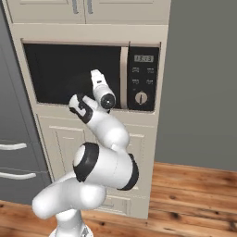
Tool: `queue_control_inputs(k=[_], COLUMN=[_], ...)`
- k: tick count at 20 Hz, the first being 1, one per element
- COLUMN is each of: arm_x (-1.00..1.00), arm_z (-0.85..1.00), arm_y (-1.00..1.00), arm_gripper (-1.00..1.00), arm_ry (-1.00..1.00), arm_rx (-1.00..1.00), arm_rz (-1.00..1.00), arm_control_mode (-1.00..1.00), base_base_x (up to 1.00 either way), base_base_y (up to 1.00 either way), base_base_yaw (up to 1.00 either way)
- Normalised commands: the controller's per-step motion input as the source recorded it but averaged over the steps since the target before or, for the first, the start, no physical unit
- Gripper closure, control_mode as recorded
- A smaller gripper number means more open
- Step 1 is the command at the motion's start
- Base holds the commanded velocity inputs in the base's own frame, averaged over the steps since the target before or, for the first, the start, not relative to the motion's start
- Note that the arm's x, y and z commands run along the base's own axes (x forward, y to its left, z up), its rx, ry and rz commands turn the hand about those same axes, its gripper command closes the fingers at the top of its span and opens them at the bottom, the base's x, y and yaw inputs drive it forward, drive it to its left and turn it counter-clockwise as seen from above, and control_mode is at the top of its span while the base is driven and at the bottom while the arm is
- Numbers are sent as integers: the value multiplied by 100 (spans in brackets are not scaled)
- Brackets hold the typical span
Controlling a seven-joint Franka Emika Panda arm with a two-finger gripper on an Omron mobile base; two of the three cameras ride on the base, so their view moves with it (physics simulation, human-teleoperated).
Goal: Pick the squash from the sink and place it in the bowl. Then pick the bowl and place it in the microwave. Then close the microwave door and press the start button.
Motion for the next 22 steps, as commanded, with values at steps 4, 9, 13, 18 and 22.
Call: queue_control_inputs(k=[4,9,13,18,22], arm_x=[0,-10,-92,-92,-77], arm_z=[56,57,75,11,5], arm_y=[0,-2,-7,-41,-77], arm_gripper=[-100,-100,-100,-100,-100], arm_ry=[8,15,9,1,0], arm_rx=[0,0,0,0,7], arm_rz=[0,-2,-1,0,-1], arm_control_mode=[-100,-100,-100,-100,-100], base_base_x=[0,0,0,0,0], base_base_y=[0,0,0,0,0], base_base_yaw=[0,0,0,0,0])
